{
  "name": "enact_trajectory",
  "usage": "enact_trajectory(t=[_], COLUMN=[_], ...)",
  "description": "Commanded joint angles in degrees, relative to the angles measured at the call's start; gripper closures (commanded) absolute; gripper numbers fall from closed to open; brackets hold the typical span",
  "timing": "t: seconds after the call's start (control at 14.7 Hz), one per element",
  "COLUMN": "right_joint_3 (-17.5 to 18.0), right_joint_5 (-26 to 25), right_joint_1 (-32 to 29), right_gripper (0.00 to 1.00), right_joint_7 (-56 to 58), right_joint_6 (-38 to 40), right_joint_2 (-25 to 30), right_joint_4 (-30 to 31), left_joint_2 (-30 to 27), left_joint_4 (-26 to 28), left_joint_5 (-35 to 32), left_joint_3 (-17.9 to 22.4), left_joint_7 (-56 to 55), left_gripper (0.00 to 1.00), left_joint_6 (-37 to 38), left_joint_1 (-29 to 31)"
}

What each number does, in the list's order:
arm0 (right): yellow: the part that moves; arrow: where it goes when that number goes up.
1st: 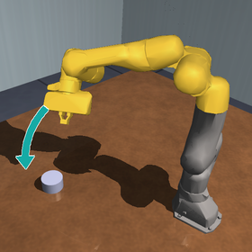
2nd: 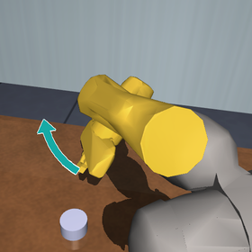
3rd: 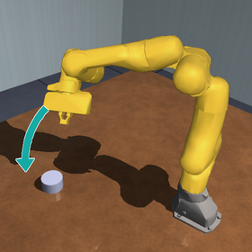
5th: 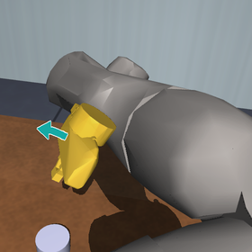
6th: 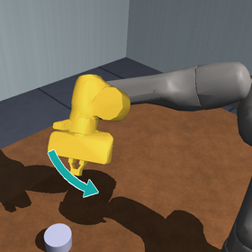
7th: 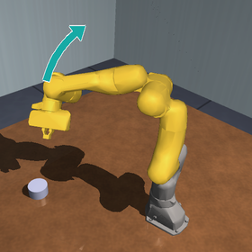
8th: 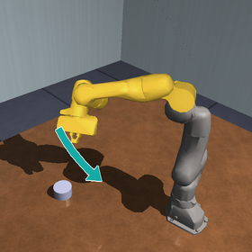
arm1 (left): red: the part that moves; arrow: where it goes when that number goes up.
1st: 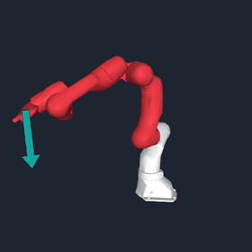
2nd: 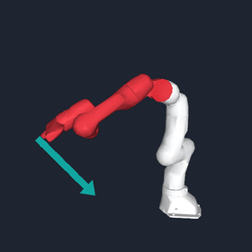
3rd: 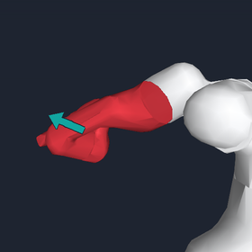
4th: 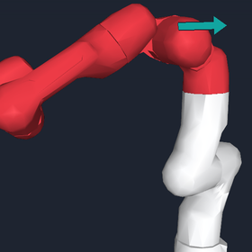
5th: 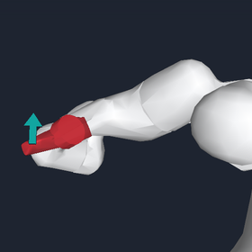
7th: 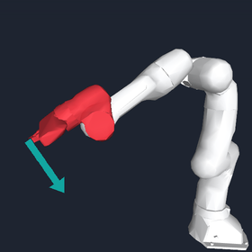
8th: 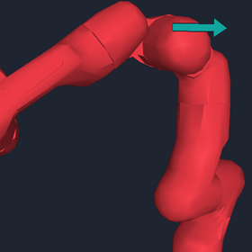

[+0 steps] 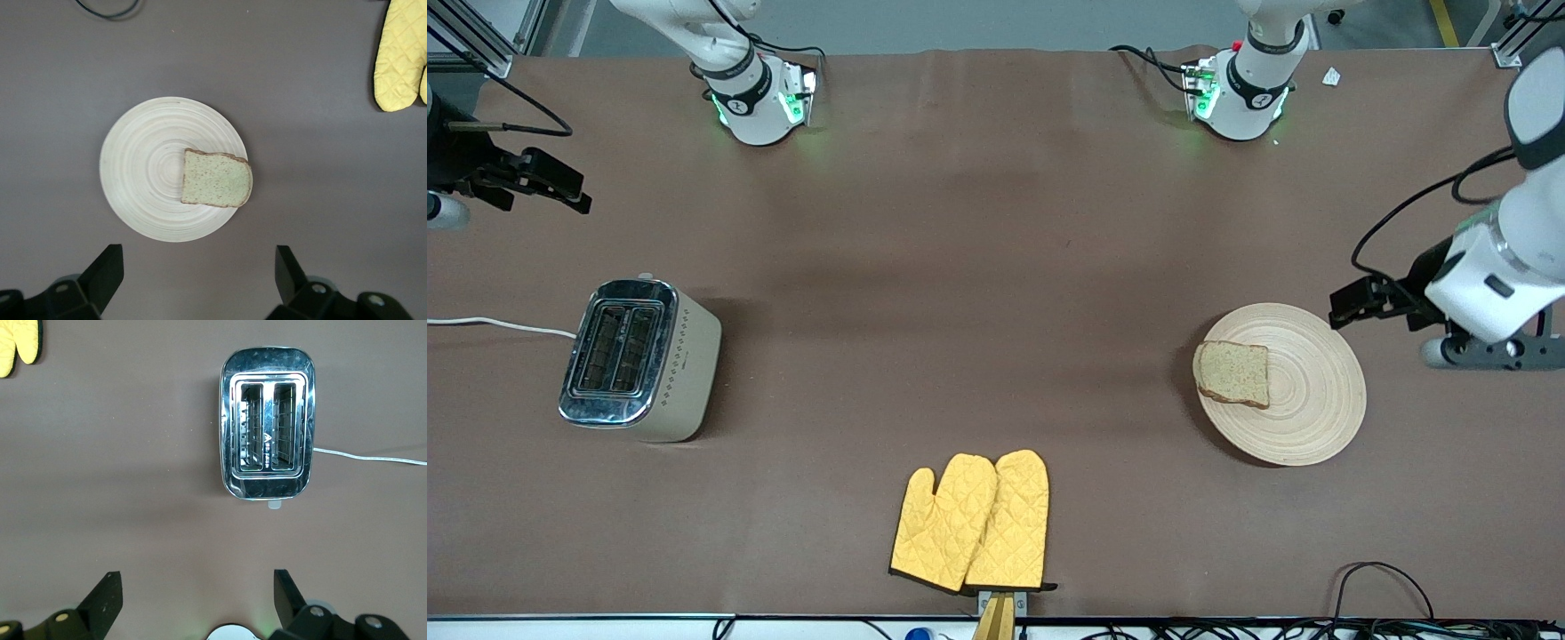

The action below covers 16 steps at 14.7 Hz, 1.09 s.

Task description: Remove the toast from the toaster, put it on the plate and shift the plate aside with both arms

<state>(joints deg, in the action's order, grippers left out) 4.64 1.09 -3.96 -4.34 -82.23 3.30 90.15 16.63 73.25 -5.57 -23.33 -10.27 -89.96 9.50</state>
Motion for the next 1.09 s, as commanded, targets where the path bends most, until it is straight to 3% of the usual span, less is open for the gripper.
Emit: enact_trajectory(t=[0.0, 0.2, 0.34, 0.75, 1.02], right_joint_3=[0.11, -0.07, -0.07, -0.24, -0.33], right_joint_5=[-0.65, -0.65, -0.65, -0.56, -0.65], right_joint_1=[-0.26, -0.26, -0.26, -0.44, -0.96], right_gripper=[0.00, 0.00, 0.00, 0.00, 0.00], right_joint_7=[0.12, 0.21, 0.21, 0.56, 2.76], right_joint_6=[0.32, 0.23, 0.23, 0.23, 0.05], right_joint_2=[-0.40, -0.40, -0.40, -0.40, -0.49], right_joint_4=[-0.85, -0.85, -0.85, -0.85, -0.85], left_joint_2=[-3.44, -8.09, -11.34, -19.44, -20.50], left_joint_4=[2.25, 3.56, 5.93, 16.39, 17.10], left_joint_5=[-1.46, 1.08, 3.89, 4.08, 4.17], left_joint_3=[1.34, 10.56, 14.61, 16.21, 15.77], left_joint_7=[0.78, 0.96, 1.05, 2.19, 2.36], left_gripper=[0.00, 0.00, 0.00, 0.00, 0.00], left_joint_6=[1.27, 5.05, 6.64, 5.42, 6.37], left_joint_1=[-0.79, -8.08, -9.94, -11.35, -11.00])
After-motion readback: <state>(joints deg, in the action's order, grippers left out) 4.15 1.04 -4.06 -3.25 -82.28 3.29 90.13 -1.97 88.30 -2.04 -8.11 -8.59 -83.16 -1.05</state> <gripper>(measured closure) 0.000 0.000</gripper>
